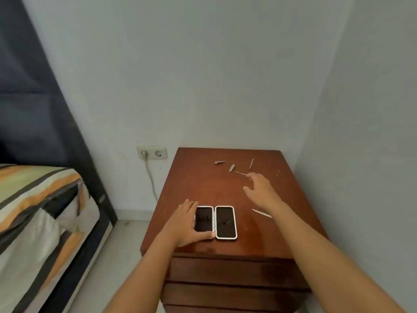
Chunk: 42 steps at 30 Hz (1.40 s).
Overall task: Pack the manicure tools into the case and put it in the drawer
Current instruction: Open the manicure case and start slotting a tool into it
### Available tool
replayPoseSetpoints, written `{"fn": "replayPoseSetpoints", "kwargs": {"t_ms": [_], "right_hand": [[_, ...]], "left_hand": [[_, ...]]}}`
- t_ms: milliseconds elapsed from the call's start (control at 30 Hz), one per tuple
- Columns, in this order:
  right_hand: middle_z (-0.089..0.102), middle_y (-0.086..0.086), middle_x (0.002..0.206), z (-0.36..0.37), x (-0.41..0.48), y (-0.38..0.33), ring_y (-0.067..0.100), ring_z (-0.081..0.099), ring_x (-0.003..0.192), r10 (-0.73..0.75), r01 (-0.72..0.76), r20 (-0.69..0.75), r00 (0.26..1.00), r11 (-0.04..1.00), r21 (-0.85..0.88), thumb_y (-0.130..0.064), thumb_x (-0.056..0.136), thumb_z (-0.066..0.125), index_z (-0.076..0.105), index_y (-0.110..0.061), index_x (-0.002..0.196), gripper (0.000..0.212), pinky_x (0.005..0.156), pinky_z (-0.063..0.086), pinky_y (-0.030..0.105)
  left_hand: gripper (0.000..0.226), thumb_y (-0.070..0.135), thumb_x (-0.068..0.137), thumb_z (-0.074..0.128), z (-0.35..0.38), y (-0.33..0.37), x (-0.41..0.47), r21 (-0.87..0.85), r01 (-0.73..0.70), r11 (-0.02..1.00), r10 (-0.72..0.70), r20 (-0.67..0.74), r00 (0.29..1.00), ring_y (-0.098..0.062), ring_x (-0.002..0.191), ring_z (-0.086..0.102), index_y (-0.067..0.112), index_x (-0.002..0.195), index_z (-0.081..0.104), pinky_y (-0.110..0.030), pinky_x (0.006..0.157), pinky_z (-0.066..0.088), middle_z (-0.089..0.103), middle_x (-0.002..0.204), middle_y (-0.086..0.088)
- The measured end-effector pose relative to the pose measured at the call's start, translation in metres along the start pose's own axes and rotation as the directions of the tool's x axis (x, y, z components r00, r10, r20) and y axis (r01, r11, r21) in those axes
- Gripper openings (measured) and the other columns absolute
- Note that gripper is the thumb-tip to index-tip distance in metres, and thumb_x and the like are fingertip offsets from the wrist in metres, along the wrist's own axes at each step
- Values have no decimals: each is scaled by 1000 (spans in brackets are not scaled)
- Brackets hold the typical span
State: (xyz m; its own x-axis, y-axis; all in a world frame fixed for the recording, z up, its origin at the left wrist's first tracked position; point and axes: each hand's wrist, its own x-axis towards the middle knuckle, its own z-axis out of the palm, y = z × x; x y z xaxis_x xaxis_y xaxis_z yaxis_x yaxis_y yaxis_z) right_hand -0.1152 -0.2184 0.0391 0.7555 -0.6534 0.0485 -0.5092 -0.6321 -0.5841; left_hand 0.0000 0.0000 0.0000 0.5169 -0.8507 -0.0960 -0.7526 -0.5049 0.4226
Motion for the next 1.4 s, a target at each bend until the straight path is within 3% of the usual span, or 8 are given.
{"fn": "replayPoseSetpoints", "kwargs": {"t_ms": [167,333,500,667,833,1100,1233,1400], "right_hand": [[58,15,122,25,85,13,28,55,111,122,-119,-17,992,987,108,-17,89,54,52,-6,123,36,95,43,36],[60,19,113,55,149,10,35,53,107,130,-131,-109,986,991,-7,-19,88,51,57,-3,107,26,88,45,40],[58,22,115,82,179,12,38,51,111,83,-118,-171,982,971,-208,-27,87,57,56,1,110,36,92,45,43],[60,22,109,92,187,10,39,54,105,18,-54,-187,982,980,-189,-6,87,54,63,0,104,20,83,45,37],[55,24,108,95,173,10,41,50,104,-39,9,-106,994,963,-270,1,88,46,61,1,108,25,84,43,41],[63,17,99,85,114,-16,28,59,91,-111,125,-110,988,983,131,-7,88,55,63,-10,115,28,87,44,29],[62,5,78,84,84,-36,8,56,64,-126,122,0,992,959,257,-10,84,64,68,-12,101,18,62,43,4],[62,2,75,92,78,-41,17,59,77,-115,92,160,980,985,144,-16,79,70,70,-12,93,15,79,48,25]], "left_hand": [[124,83,59,52,25,-24,37,17,-73,997,73,4,997,-4,140,-12,16,149,-2,-25,110,-12,-4,159,3],[120,81,61,55,31,-35,71,-19,-115,993,114,-51,992,-5,143,-7,19,149,2,-24,114,-9,0,159,5],[120,81,60,55,35,-36,89,-59,-108,992,102,-94,990,-4,143,-6,19,150,3,-24,115,-7,1,159,7],[121,83,59,53,38,-37,95,-39,-115,993,109,-137,985,-4,143,-6,19,149,4,-26,116,-4,3,159,6],[124,89,57,42,41,-34,90,-22,-73,997,69,-137,988,-6,144,-7,17,149,1,-28,117,-4,0,159,4],[104,80,73,26,47,-26,65,8,-53,999,54,-133,990,-3,141,-12,14,149,-3,-23,114,-10,-5,158,0],[99,76,73,17,48,-26,57,10,-68,998,68,-137,988,1,135,-16,15,149,-1,-20,111,-11,-3,158,0],[97,76,76,18,50,-26,54,6,-62,998,62,-168,984,0,137,-15,16,149,0,-20,112,-10,-2,158,1]]}}
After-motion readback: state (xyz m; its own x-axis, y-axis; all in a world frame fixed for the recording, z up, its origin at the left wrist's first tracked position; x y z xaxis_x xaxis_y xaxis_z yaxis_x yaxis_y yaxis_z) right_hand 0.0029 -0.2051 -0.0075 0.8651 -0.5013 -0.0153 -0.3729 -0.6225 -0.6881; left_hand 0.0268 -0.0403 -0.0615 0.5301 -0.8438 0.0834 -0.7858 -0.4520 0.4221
